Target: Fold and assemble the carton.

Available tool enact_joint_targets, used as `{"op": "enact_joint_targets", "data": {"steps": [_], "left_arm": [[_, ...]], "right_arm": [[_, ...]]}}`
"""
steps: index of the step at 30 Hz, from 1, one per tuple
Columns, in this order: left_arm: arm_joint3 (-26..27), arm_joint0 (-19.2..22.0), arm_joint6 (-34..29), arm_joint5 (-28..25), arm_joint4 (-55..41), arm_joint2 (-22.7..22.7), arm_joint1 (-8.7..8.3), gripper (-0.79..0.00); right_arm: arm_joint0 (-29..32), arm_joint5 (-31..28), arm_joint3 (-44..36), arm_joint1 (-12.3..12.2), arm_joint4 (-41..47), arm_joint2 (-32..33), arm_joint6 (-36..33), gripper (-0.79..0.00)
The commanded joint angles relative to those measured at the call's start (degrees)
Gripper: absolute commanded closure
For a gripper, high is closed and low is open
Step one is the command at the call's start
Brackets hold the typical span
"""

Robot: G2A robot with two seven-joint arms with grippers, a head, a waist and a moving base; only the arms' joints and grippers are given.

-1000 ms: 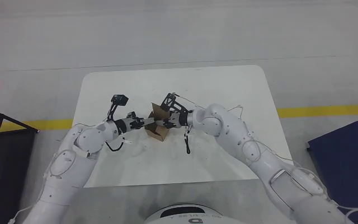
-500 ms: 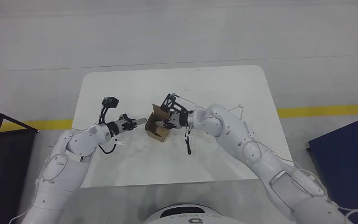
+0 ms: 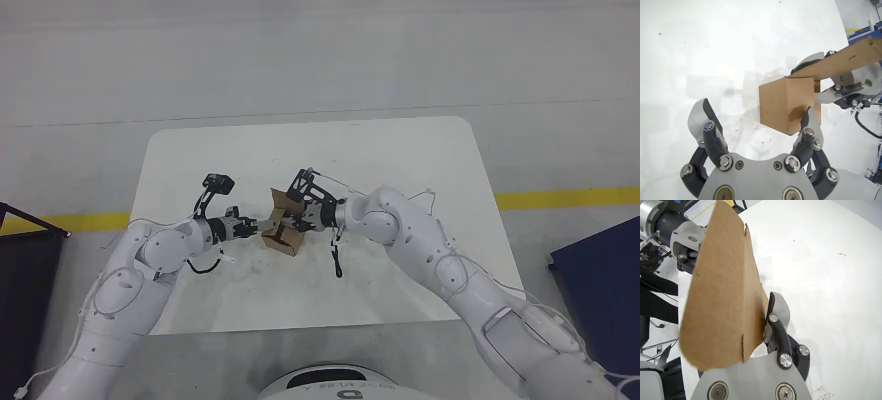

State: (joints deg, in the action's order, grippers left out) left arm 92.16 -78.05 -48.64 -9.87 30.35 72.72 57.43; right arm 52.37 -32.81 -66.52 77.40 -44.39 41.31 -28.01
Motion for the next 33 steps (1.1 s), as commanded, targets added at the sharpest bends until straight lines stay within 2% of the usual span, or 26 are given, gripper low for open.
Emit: {"op": "enact_joint_targets", "data": {"steps": [1,10,17,33], "left_arm": [[0.3,-0.1,-0.2,0.2,0.3,0.1,-0.06,-0.785],[1.5,-0.8,-0.8,1.0,1.3,0.2,-0.25,-0.785],[1.6,-0.5,-0.8,1.2,1.5,-0.3,-0.21,-0.785],[3.4,1.8,-3.9,3.1,7.1,-3.1,-0.11,-0.785]], "right_arm": [[0.1,0.2,-0.3,-0.1,-0.2,0.2,0.0,-0.326],[2.4,1.4,-6.0,-1.4,-2.2,3.3,-1.0,-0.345],[6.6,2.9,-11.2,-3.1,-3.0,7.6,-2.0,-0.317],[5.9,3.4,-10.8,-2.8,-4.1,5.1,-7.2,-0.308]]}}
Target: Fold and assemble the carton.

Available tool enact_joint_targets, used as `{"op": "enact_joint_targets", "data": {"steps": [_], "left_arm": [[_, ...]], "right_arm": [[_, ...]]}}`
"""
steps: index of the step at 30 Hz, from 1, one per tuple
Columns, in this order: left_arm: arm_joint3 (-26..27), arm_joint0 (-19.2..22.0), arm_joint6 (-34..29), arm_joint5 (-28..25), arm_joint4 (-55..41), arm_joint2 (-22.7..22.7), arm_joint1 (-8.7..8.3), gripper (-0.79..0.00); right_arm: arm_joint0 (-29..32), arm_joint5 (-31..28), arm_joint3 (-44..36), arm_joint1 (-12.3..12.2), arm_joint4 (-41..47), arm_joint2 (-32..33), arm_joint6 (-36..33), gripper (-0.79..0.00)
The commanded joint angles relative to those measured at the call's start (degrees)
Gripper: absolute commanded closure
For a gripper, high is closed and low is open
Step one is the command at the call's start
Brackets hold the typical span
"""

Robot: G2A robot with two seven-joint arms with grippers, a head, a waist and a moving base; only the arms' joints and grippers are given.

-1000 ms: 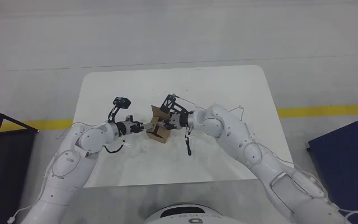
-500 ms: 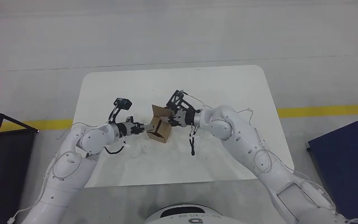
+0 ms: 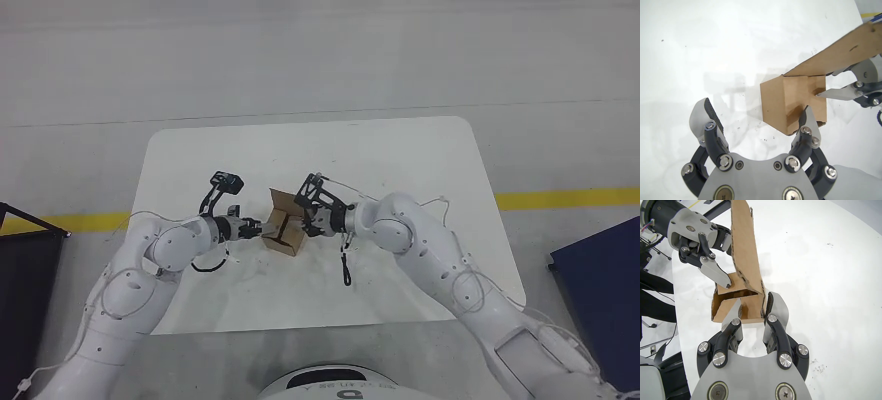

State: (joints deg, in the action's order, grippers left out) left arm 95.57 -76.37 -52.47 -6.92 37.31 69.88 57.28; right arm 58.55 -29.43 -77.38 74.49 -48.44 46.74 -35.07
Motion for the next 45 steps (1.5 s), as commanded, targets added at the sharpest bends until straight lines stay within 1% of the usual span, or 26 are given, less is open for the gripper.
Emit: {"op": "enact_joint_targets", "data": {"steps": [1,7,9,13,15,16,17,18,19,27,31,36,38,39,41,43,45], "left_arm": [[0.0,0.2,-0.1,0.2,0.2,-0.5,0.07,-0.785],[-0.5,0.9,-0.4,0.4,0.4,-1.3,0.22,-0.785],[-0.6,1.1,-0.5,0.4,0.5,-1.5,0.25,-0.785],[-1.0,1.3,-0.6,0.4,0.4,-1.5,0.27,-0.785],[-1.1,1.4,-0.6,0.3,0.3,-1.5,0.27,-0.785],[-1.1,1.4,-0.5,0.3,0.2,-1.5,0.27,-0.785],[-1.2,1.4,-0.5,0.3,0.1,-1.4,0.27,-0.785],[-1.3,1.4,-0.4,0.3,-0.2,-1.3,0.27,-0.785],[-1.3,1.4,-0.3,0.1,-0.3,-1.3,0.26,-0.785],[-0.4,0.4,0.8,0.1,-1.6,1.0,-0.05,-0.785],[1.0,-1.2,2.4,0.0,-3.0,3.7,-0.40,-0.785],[3.8,-4.2,4.4,0.1,-4.0,7.8,-0.97,-0.785],[4.6,-5.5,4.5,-0.1,-4.0,9.4,-1.23,-0.785],[5.0,-6.1,4.5,-0.2,-4.3,10.1,-1.33,-0.785],[5.5,-7.2,4.5,-0.6,-4.7,11.1,-1.48,-0.785],[5.6,-8.0,4.5,-0.9,-4.9,11.7,-1.59,-0.785],[5.6,-8.5,4.6,-1.0,-5.0,11.9,-1.63,-0.785]], "right_arm": [[-0.5,0.1,0.2,0.2,-0.2,-0.5,-0.3,-0.308],[-1.4,-0.1,0.5,0.5,-0.6,-1.5,0.0,-0.299],[-1.6,-1.0,0.4,0.6,-0.9,-1.7,0.6,-0.299],[-1.8,-2.1,0.8,0.7,-1.7,-2.0,2.3,-0.249],[-1.8,-2.8,1.1,0.7,-2.0,-2.0,3.7,-0.212],[-1.8,-3.1,1.2,0.7,-2.0,-2.0,4.3,-0.182],[-1.8,-3.6,1.4,0.7,-2.0,-2.0,5.1,-0.139],[-1.8,-3.9,1.7,0.7,-2.3,-2.0,5.7,-0.058],[-1.9,-4.1,2.1,0.8,-2.5,-2.1,6.2,0.000],[-2.9,-3.9,4.9,1.2,-4.1,-2.5,9.2,0.000],[-2.5,-1.5,5.1,0.7,-5.3,0.0,12.0,0.000],[0.1,2.4,4.4,-0.8,-6.1,5.8,14.9,0.000],[1.6,6.2,3.0,-1.5,-8.5,8.2,16.3,0.000],[2.5,8.8,2.0,-1.8,-11.4,8.9,16.5,0.000],[4.3,14.0,-0.6,-2.2,-18.1,9.1,14.8,0.000],[6.2,16.2,-3.1,-2.6,-20.9,9.3,13.4,0.000],[6.8,17.1,-4.1,-2.7,-23.1,9.3,11.0,0.000]]}}
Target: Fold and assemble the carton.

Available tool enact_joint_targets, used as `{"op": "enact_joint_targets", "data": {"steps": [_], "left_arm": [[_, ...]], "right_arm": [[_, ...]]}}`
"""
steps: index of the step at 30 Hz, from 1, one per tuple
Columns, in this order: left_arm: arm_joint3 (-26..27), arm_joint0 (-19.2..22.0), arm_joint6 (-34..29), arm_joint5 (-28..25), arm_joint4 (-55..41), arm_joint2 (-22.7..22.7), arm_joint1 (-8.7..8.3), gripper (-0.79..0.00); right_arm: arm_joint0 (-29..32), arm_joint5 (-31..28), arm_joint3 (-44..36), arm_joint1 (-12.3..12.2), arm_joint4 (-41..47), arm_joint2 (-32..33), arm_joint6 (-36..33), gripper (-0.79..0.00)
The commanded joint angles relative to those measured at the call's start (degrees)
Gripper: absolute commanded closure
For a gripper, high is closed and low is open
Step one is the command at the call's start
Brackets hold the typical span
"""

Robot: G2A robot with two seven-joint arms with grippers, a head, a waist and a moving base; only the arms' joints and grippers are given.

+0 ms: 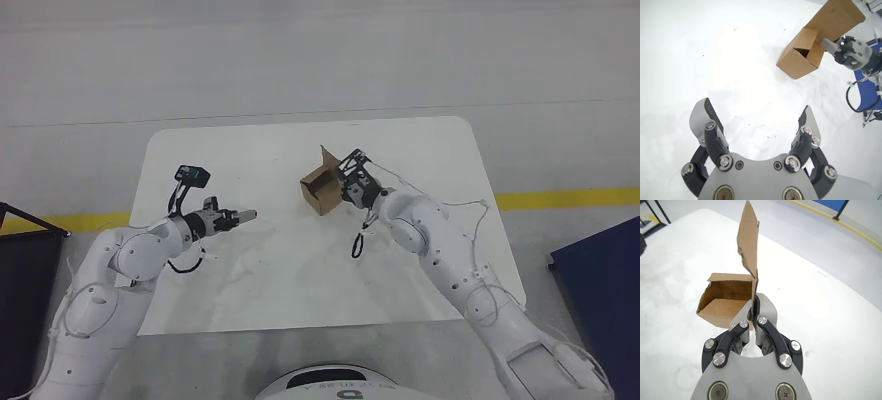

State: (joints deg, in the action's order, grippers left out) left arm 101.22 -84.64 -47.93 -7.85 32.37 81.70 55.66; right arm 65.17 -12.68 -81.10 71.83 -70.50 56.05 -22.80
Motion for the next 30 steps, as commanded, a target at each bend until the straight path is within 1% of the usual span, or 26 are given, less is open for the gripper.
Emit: {"op": "enact_joint_targets", "data": {"steps": [1,2,3,4,5,6,7,9,10,11,13,14,16,17,18,22,26,30], "left_arm": [[0.0,-0.3,0.1,0.0,-0.1,0.1,-0.03,-0.785],[0.0,-0.4,0.1,-0.1,-0.1,0.1,-0.04,-0.785],[0.0,-0.5,0.1,-0.2,-0.3,0.1,-0.04,-0.785],[-0.1,-0.5,0.1,-0.2,-0.3,0.1,-0.04,-0.785],[-0.1,-0.4,0.1,-0.2,-0.3,0.0,-0.04,-0.785],[-0.1,-0.3,0.1,-0.1,-0.3,0.0,-0.03,-0.785],[-0.1,-0.2,0.0,-0.1,-0.3,-0.1,-0.03,-0.785],[-0.2,0.1,-0.1,-0.2,-0.4,-0.3,-0.02,-0.785],[-0.2,0.2,-0.5,-0.3,-0.3,-0.4,-0.04,-0.785],[-0.4,0.4,-1.0,-0.5,-0.1,-0.5,-0.07,-0.785],[-0.8,0.9,-1.8,-0.7,0.2,-0.7,-0.10,-0.785],[-1.0,1.1,-1.8,-0.7,0.2,-0.8,-0.11,-0.785],[-1.4,1.5,-1.9,-0.8,0.2,-0.7,-0.12,-0.785],[-1.5,1.6,-1.9,-0.8,0.1,-0.7,-0.13,-0.785],[-1.5,1.7,-1.9,-0.8,0.0,-0.7,-0.13,-0.785],[-1.6,2.0,-2.0,-0.7,0.2,-1.2,-0.10,-0.785],[-1.9,2.3,-1.8,-0.6,0.3,-1.9,-0.04,-0.785],[-2.3,2.4,-1.6,-0.8,0.4,-2.2,-0.02,-0.785]], "right_arm": [[0.5,0.9,-1.1,-0.1,-2.2,-0.2,-2.4,0.000],[0.8,0.9,-1.8,-0.1,-2.4,-0.4,-3.2,-0.145],[1.1,0.9,-2.6,-0.1,-2.2,-0.3,-3.9,-0.262],[1.3,0.8,-3.1,-0.1,-1.8,-0.2,-4.1,-0.345],[1.6,0.3,-3.8,-0.1,-0.7,0.2,-3.8,-0.385],[2.0,-0.1,-4.3,-0.2,0.0,0.7,-3.6,-0.468],[2.4,-0.5,-5.0,-0.4,0.6,1.4,-3.5,-0.502],[3.6,-2.4,-6.8,-0.7,2.4,3.1,-1.8,-0.520],[4.3,-2.9,-7.6,-0.9,2.6,4.0,-0.3,-0.493],[4.8,-3.3,-8.0,-1.0,2.9,4.5,0.7,-0.394],[5.9,-4.0,-9.1,-1.2,3.0,5.7,3.5,-0.314],[6.2,-4.3,-9.5,-1.3,2.9,6.1,4.4,-0.289],[6.4,-4.3,-10.1,-1.3,2.4,6.1,5.7,-0.271],[6.2,-4.2,-10.2,-1.3,1.9,5.8,6.1,-0.234],[5.8,-4.2,-10.1,-1.1,1.3,5.3,6.3,-0.215],[3.3,-4.1,-8.8,-0.4,-0.8,2.0,5.8,-0.169],[0.8,-3.9,-6.9,0.3,-4.2,-1.7,4.3,-0.083],[-1.1,-3.3,-5.5,1.1,-6.8,-4.4,3.1,-0.043]]}}
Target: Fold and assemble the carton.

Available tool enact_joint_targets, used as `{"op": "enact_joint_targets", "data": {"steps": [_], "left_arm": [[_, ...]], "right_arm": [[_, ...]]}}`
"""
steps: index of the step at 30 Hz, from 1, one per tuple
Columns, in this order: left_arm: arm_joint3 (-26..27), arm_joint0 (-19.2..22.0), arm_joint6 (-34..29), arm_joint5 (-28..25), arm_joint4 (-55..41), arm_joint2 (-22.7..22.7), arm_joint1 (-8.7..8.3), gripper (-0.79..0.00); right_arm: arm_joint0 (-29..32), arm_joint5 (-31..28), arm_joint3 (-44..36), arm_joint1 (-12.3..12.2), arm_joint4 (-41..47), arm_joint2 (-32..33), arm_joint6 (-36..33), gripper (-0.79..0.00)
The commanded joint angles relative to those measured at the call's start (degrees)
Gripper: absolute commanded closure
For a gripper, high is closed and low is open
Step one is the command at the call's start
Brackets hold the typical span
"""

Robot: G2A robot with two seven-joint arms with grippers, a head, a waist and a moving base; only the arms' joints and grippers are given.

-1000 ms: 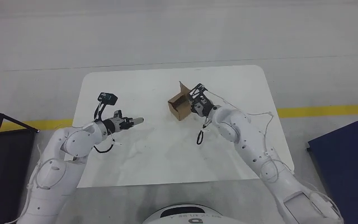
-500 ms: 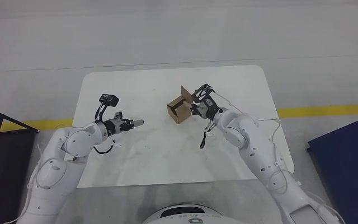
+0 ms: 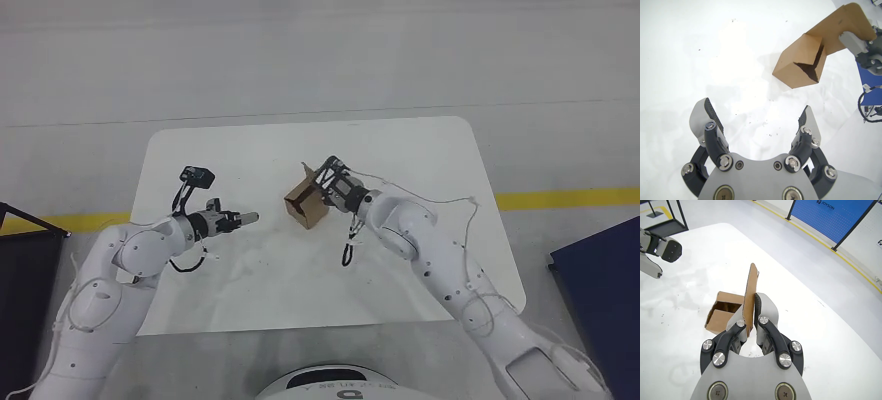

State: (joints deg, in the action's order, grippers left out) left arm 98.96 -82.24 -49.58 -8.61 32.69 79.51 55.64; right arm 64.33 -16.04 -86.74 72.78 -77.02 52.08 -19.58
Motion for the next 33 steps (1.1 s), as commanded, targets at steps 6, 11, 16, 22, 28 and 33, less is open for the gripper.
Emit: {"op": "enact_joint_targets", "data": {"steps": [6,11,16,22,28,33], "left_arm": [[-0.3,-0.3,0.3,-0.1,0.3,-0.4,-0.01,-0.785],[-0.5,1.1,0.1,0.0,0.5,-2.9,0.32,-0.785],[-1.7,3.6,0.0,0.1,0.7,-5.8,0.80,-0.785],[-3.5,6.0,-0.1,0.4,1.1,-8.2,1.25,-0.785],[-4.3,6.4,0.3,0.4,1.2,-9.2,1.43,-0.785],[-4.3,5.6,0.9,0.6,1.2,-8.9,1.37,-0.785]], "right_arm": [[-1.8,0.2,1.1,0.8,-2.8,-2.8,-1.1,-0.012],[-2.2,0.2,0.6,1.3,-5.1,-4.2,-2.0,-0.046],[-2.4,-0.3,0.2,1.6,-6.6,-5.6,-3.7,-0.148],[-2.4,-5.6,1.1,2.0,1.2,-4.9,-1.6,-0.274],[-2.0,-10.4,1.6,1.8,6.7,-3.0,-0.5,-0.252],[-2.0,-14.1,1.7,1.7,9.3,-2.5,-1.0,-0.194]]}}
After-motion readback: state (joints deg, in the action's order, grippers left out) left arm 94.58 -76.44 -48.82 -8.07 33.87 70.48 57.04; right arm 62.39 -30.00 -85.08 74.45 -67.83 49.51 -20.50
